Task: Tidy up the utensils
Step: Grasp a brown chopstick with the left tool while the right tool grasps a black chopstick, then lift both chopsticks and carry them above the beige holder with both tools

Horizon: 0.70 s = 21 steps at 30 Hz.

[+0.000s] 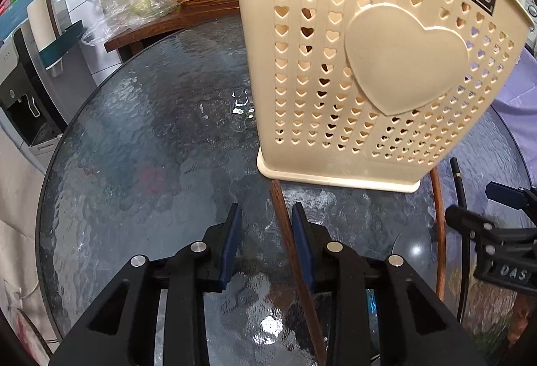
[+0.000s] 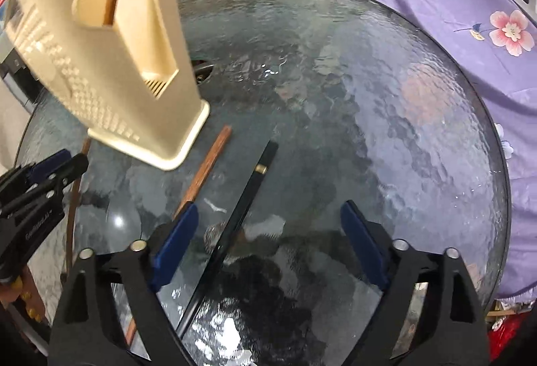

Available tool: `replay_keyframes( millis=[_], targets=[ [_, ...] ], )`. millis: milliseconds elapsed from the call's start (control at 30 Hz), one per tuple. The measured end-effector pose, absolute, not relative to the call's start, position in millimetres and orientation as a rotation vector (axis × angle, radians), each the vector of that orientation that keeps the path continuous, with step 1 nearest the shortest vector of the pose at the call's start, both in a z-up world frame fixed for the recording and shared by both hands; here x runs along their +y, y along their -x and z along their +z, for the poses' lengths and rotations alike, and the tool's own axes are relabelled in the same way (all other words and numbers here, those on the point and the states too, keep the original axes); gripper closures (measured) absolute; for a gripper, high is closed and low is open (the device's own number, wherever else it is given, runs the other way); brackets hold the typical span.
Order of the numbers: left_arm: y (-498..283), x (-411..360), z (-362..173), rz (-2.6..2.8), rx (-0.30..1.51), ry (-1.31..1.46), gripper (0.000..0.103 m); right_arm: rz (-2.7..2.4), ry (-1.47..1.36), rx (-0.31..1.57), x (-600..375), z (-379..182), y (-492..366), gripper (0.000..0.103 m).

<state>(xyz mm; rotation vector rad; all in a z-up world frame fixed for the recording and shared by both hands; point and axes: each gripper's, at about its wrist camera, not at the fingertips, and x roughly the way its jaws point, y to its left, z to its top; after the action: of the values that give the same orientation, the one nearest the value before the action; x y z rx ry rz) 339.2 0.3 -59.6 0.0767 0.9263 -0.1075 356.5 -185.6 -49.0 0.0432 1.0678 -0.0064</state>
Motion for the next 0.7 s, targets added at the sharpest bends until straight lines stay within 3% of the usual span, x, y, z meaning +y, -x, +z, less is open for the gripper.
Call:
replay_keyframes(
  millis=[67, 200, 333, 400, 467, 700],
  targets=[
    [-341, 1, -60, -0.106, 0.924, -0.075, 0.075, -0.027, -0.038, 1.069, -186, -48, -363, 0.027],
    [-345, 1, -60, -0.099, 0.921, -0.066, 0.080, -0.027, -0.038, 1.070, -181, -44, -373, 0.049],
    [-347, 2, -60, -0.090, 0.919, -0.063, 0.087, -0.021, -0.034, 1.061, -176, -43, -381, 0.065],
    [-348, 2, -60, -0.091, 0.920, -0.060, 0.091, -0.030, -0.044, 1.056, -177, -43, -385, 0.081],
    [-351, 4, -60, -0.091, 0.922, -0.047, 0.094, -0.030, -0.067, 1.050, -179, -43, -385, 0.090],
    [-350, 1, -62, -0.091, 0.915, -0.044, 0.094, -0.012, -0.108, 1.036, -189, -45, -390, 0.095]
  ],
)
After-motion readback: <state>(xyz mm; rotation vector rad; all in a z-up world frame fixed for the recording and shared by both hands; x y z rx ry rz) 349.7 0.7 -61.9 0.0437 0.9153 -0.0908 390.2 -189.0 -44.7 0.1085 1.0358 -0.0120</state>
